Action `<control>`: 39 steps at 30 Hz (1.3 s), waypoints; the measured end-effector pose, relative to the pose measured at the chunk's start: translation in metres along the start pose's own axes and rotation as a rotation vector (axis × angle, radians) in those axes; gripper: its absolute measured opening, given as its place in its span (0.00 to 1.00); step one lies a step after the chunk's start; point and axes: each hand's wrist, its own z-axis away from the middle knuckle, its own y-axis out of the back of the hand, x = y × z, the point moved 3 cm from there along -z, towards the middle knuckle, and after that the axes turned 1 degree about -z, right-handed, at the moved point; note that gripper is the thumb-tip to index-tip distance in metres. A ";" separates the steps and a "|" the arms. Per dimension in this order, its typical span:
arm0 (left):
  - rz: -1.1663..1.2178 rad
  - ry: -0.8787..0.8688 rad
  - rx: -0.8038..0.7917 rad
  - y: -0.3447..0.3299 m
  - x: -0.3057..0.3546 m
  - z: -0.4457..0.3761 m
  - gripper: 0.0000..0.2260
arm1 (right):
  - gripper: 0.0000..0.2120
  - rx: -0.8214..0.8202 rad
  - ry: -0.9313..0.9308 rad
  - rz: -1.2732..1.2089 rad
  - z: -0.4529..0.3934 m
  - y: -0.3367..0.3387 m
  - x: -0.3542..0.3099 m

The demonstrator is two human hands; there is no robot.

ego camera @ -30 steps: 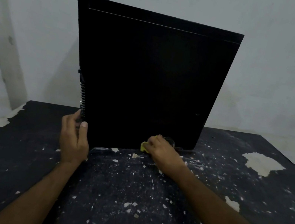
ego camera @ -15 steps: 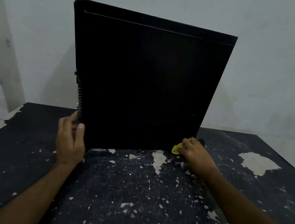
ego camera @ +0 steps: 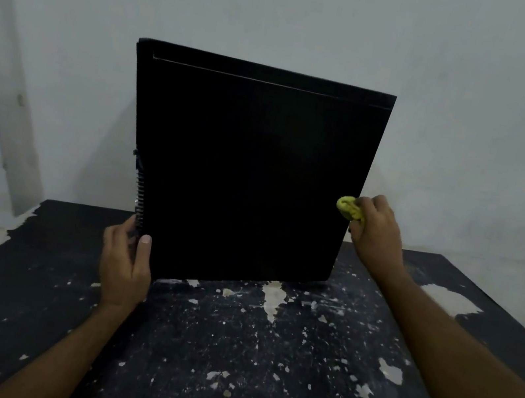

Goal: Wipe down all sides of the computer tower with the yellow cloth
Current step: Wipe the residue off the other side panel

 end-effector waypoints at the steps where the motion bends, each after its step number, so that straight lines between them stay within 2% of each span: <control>1: 0.012 0.010 0.003 0.000 0.003 0.000 0.21 | 0.15 -0.013 0.000 -0.005 0.005 -0.005 -0.005; 3: 0.027 0.036 0.026 0.000 0.007 -0.001 0.20 | 0.16 -0.067 0.037 -0.026 0.020 -0.021 -0.022; 5: 0.025 0.074 0.045 -0.001 0.009 -0.002 0.23 | 0.17 -0.143 0.097 -0.058 0.036 -0.041 -0.049; 9: -0.015 0.101 0.042 0.000 0.007 -0.003 0.23 | 0.16 -0.283 0.300 -0.125 0.046 -0.076 -0.112; 13: -0.052 0.124 0.023 0.002 0.007 -0.005 0.21 | 0.16 -0.239 0.356 -0.286 0.024 -0.074 -0.170; 17: -0.064 0.123 -0.010 0.006 0.012 -0.004 0.21 | 0.15 -0.031 0.215 -0.490 0.003 -0.056 -0.207; 23: -0.071 0.113 -0.007 0.007 0.039 0.020 0.18 | 0.20 0.112 0.041 -0.640 0.017 -0.039 -0.210; 26: -0.080 0.124 -0.007 0.002 0.054 0.039 0.20 | 0.20 0.178 -0.005 -0.671 0.018 -0.023 -0.215; 35: -0.120 0.078 -0.121 0.000 0.102 0.081 0.22 | 0.15 0.181 -0.246 -0.838 0.049 0.011 -0.230; 39: -0.083 0.032 -0.144 0.018 0.102 0.059 0.17 | 0.15 0.152 -0.269 -0.839 0.061 0.019 -0.229</control>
